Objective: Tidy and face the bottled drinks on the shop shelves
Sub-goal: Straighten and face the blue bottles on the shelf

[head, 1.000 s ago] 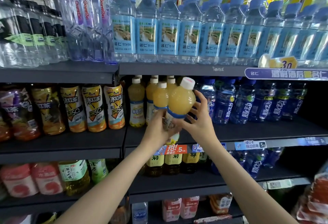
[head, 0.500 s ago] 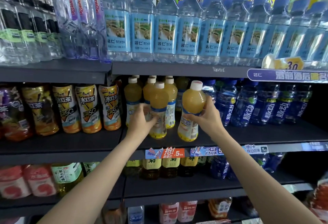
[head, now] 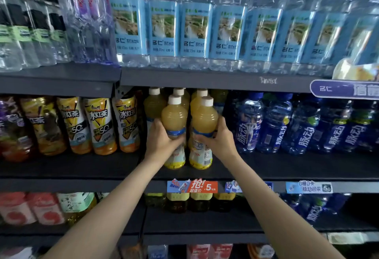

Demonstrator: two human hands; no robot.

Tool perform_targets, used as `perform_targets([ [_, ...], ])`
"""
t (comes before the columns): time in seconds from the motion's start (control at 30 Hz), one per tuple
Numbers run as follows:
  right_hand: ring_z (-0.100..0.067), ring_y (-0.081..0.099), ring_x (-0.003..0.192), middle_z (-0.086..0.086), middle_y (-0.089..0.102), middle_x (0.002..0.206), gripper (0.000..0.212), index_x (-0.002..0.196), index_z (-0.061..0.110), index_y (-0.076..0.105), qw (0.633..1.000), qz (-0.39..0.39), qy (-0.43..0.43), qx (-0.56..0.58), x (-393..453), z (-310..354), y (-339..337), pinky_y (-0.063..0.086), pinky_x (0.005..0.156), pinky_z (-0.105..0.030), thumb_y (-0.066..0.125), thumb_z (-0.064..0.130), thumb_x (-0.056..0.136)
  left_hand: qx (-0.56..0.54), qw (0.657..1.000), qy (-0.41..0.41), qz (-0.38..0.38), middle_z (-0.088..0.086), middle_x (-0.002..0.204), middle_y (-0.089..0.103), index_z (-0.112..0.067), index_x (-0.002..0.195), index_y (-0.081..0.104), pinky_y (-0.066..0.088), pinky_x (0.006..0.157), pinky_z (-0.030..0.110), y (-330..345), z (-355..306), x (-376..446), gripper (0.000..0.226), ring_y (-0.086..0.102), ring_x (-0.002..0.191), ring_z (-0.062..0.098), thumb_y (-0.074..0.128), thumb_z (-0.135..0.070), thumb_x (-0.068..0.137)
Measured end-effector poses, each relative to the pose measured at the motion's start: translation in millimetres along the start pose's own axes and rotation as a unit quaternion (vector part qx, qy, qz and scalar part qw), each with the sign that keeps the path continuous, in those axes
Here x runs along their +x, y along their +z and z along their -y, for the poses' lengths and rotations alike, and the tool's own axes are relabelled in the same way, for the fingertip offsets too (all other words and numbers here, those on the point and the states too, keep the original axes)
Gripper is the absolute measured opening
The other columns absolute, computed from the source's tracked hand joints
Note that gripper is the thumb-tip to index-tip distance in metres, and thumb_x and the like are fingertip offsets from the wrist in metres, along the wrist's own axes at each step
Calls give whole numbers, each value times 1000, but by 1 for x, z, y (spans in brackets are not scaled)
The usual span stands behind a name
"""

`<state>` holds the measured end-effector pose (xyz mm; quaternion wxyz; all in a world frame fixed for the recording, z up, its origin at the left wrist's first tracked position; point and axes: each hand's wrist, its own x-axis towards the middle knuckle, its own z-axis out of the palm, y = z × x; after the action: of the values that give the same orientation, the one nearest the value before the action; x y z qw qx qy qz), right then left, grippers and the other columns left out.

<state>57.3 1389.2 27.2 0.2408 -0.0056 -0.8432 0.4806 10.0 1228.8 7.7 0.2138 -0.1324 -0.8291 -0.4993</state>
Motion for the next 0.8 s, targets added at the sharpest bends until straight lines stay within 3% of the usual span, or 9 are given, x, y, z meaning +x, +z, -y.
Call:
perform_targets([
  [0.17,-21,59,110,-9,60,121,73,131,6,38,999,0,-33,3,3,10,32,49,88,-27,81,19,73,47,996,-32,-66,21,123,44,3,129,37,34,93,33,-6,7,4,79,41,117,32,80,-27,69],
  [0.23,-9,57,101,3,60,113,66,129,9,41,1000,12,-5,29,6,9,28,47,81,-18,77,25,77,56,996,-23,-62,21,123,44,3,130,36,35,94,34,-6,11,6,80,41,117,32,80,-28,70],
  [0.3,-5,58,93,12,60,101,49,121,10,49,994,-42,26,94,11,-1,12,46,74,-12,71,29,82,53,996,-14,-67,20,121,45,2,128,38,36,94,36,-6,14,5,77,43,116,31,79,-27,70],
  [0.33,-9,61,94,9,63,98,41,116,8,53,989,-92,34,112,17,-10,3,48,75,-15,69,29,84,45,996,-10,-75,19,118,46,2,125,39,38,93,37,-4,15,4,74,44,114,31,79,-26,70],
  [0.4,-19,62,99,-5,67,104,36,113,4,57,984,-151,56,77,33,-29,-9,44,76,-20,66,28,87,34,995,-5,-91,18,112,47,3,119,42,40,89,37,-1,15,1,68,46,108,31,80,-24,69],
  [0.53,-32,59,106,-18,63,116,38,121,0,52,984,-148,100,-3,73,-57,5,37,72,-22,61,21,91,31,994,1,-108,16,104,46,5,112,42,43,85,40,3,17,1,64,48,101,31,81,-21,67],
  [0.6,-34,56,112,-19,58,125,43,130,0,44,982,-147,116,1,88,-65,17,38,77,-25,55,21,94,31,993,-4,-113,16,103,46,4,110,42,45,84,40,5,20,1,63,49,100,30,81,-22,67],
  [0.7,-32,47,125,-15,46,140,57,145,7,30,975,-146,161,40,110,-77,30,38,97,-33,53,25,95,10,992,-19,-123,9,102,43,-2,109,41,46,82,38,9,22,1,61,49,98,26,80,-24,66],
  [0.8,-31,48,125,-15,48,137,60,142,6,33,969,-154,186,51,134,-85,39,40,100,-37,60,21,90,-5,993,-10,-122,4,98,42,-11,103,39,46,81,39,8,26,2,57,48,95,23,79,-28,66],
])
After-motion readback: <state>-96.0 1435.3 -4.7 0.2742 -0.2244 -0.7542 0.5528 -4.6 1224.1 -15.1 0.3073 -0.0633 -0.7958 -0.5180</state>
